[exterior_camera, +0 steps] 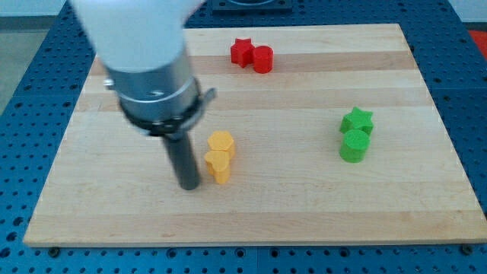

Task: Push the yellow heart to the center of the board

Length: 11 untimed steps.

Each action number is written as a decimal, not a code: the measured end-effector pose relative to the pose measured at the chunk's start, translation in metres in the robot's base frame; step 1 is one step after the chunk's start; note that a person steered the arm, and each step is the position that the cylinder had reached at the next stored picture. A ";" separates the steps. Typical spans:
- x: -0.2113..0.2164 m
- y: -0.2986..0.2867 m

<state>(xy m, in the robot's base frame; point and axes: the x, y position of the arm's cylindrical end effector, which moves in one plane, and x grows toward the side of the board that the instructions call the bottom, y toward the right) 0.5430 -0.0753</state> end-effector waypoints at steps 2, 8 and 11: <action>0.002 0.017; -0.047 0.089; -0.102 0.123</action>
